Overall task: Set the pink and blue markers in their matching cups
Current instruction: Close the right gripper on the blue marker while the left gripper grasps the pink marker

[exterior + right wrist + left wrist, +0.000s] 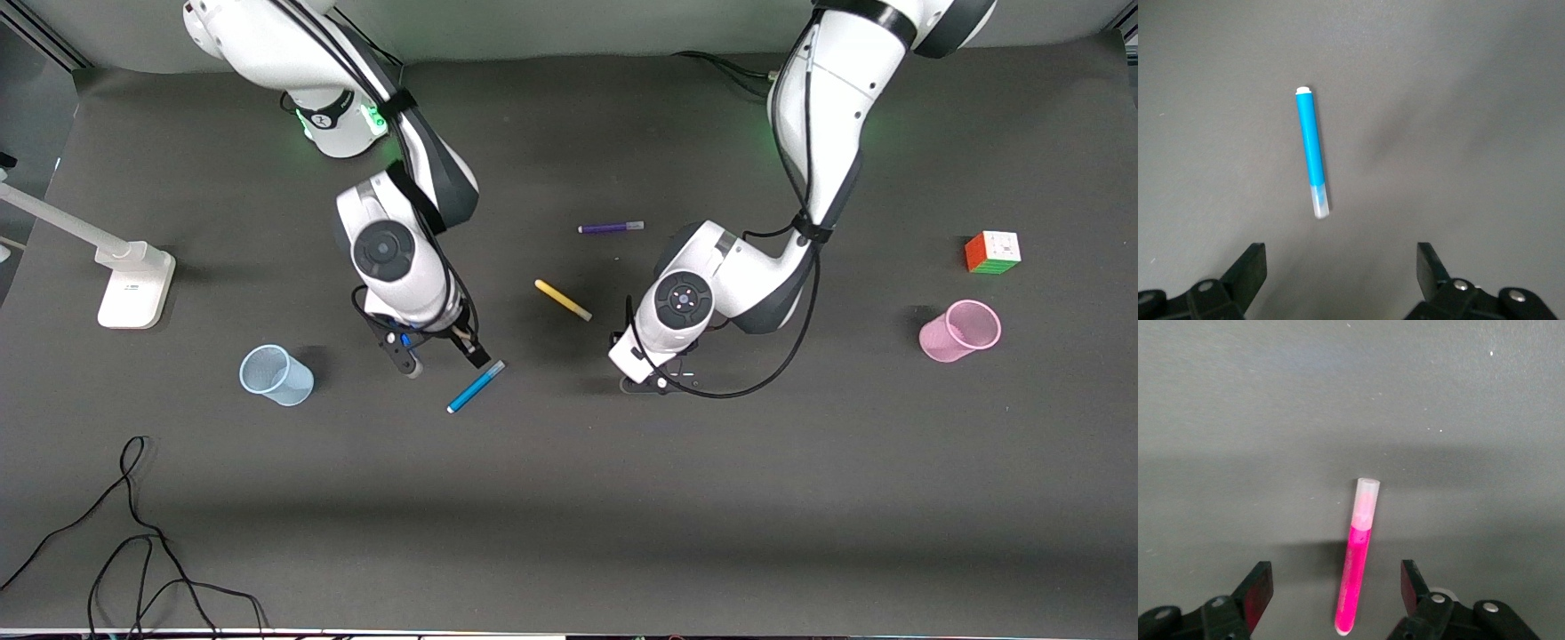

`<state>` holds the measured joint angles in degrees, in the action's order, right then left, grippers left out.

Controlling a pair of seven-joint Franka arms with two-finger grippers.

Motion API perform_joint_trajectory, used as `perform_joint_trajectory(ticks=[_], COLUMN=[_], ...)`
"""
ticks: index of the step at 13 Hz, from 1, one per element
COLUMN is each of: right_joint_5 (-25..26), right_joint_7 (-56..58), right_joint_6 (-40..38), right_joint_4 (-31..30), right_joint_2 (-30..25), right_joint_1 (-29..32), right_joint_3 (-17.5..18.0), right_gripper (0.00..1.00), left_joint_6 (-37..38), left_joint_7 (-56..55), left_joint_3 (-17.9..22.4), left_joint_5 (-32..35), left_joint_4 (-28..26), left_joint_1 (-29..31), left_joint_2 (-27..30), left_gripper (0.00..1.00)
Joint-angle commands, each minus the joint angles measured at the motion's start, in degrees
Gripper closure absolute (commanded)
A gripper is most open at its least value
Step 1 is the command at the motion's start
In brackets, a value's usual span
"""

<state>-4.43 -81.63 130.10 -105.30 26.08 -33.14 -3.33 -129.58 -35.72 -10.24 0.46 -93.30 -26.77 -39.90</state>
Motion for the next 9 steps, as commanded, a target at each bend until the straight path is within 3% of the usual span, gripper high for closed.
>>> perform_joint_trajectory(ticks=[1, 3, 6, 9], right_joint_5=[0.8, 0.8, 0.8, 0.8], right_joint_7=[-1.0, -1.0, -1.0, -0.8], right_joint_6=[5.1, 8.1, 10.8, 13.7], right_joint_4=[0.8, 0.8, 1.1, 1.7], right_joint_2=[4.9, 7.7, 9.9, 12.1], right_joint_1=[0.0, -0.2, -0.3, -0.4], right_joint_3=[-0.3, -0.3, -0.3, -0.3], right_gripper=[0.00, 0.00, 0.00, 0.00], left_joint_6=[-5.7, -8.3, -8.3, -8.3], left_joint_7=[-1.6, -1.6, -1.6, -1.5], left_joint_3=[0.8, 0.8, 0.8, 0.8], left_joint_5=[2.4, 2.5, 3.8, 4.5], left_joint_4=[-3.5, -5.0, -5.5, -5.7], left_joint_1=[-1.7, -1.9, -1.9, -1.9], left_joint_2=[-0.1, -0.5, -0.5, -0.4], left_gripper=[0.16, 0.16, 0.33, 0.71])
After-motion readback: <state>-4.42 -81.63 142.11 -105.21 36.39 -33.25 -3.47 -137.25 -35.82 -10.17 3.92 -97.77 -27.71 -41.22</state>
